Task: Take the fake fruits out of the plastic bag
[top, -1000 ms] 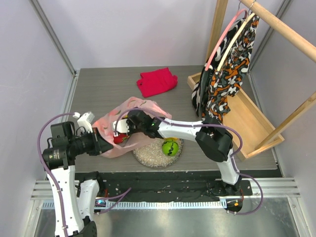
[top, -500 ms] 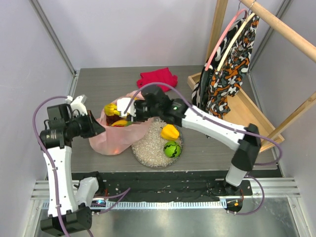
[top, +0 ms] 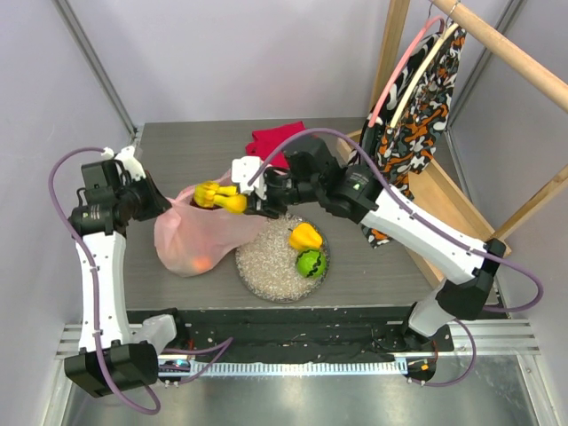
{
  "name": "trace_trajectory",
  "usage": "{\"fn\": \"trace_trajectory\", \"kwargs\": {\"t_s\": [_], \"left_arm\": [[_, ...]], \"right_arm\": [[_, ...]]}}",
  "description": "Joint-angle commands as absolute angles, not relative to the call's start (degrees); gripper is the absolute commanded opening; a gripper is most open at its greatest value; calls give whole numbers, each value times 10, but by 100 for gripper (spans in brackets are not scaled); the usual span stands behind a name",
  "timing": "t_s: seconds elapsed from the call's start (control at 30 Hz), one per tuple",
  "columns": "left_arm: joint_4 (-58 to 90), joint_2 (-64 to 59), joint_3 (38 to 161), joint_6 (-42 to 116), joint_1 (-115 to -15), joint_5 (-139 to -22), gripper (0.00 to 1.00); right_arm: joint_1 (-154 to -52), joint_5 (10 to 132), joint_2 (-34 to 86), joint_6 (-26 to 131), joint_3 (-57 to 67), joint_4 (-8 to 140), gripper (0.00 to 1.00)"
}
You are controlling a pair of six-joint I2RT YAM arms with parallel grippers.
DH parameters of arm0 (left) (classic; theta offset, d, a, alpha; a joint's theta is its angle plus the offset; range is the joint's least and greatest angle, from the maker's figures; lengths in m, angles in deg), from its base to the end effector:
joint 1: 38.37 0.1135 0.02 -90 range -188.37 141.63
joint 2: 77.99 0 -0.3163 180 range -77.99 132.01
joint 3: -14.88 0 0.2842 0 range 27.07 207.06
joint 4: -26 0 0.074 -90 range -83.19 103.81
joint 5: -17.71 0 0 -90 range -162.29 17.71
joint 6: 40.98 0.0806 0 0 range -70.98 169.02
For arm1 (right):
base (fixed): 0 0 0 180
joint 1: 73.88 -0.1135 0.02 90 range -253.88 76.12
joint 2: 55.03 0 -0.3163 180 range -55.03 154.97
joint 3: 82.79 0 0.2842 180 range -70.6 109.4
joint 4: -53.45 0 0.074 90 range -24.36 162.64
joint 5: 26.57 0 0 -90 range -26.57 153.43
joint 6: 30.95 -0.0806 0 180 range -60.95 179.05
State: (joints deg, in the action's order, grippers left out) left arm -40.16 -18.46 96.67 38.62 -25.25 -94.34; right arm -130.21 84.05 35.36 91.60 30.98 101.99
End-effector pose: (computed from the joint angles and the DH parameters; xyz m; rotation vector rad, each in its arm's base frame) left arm 0.2306 0.0227 0.3907 -0.2818 2.2879 -0.4243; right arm 0.2083 0.3638 0.4790 -1.5823 1.2799 0.6244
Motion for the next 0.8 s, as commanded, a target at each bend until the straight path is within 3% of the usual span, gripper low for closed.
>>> {"fn": "trace_trajectory", "kwargs": {"t_s": [0.0, 0.23, 0.43, 0.77], "left_arm": [[-347, -177, 1012, 391, -254, -877, 0], [-330, -143, 1041, 362, -254, -882, 0], [-345, -141, 1052, 364, -254, -894, 0], [-315, -147, 1033, 335, -254, -910, 0]], "right_arm": [[-1241, 834, 293, 927, 363, 1096, 20], [-1205, 866, 260, 868, 312, 1141, 17], [-1315, 820, 278, 800, 258, 1163, 13], [-1368, 721, 394, 651, 261, 1186, 6]]}}
